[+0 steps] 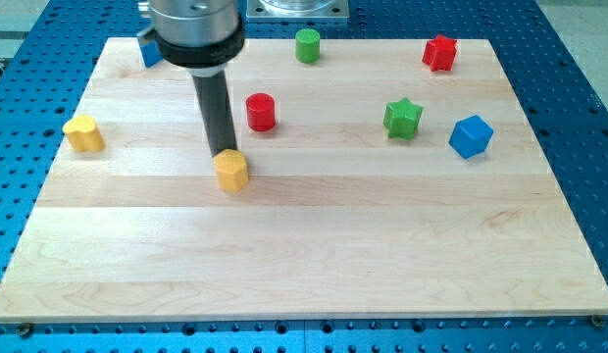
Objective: Move the hexagon parallel to the cube
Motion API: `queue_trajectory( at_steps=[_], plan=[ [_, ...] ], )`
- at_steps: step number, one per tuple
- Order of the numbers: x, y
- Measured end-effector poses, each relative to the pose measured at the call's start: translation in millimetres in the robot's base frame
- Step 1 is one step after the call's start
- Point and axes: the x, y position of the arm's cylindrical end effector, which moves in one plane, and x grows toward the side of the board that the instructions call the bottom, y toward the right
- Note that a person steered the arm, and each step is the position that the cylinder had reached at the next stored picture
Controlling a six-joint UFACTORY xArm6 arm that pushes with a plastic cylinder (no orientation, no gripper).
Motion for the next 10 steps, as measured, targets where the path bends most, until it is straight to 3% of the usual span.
queue_trajectory(
  at_steps=[1,4,7,8,9,10],
  plan=[
    [-5.4,-29.0],
    [49.6,138.7],
    [30.4,-27.1],
    [42.9,31.3],
    [49.7,47.1],
    [67.9,26.6]
  ],
)
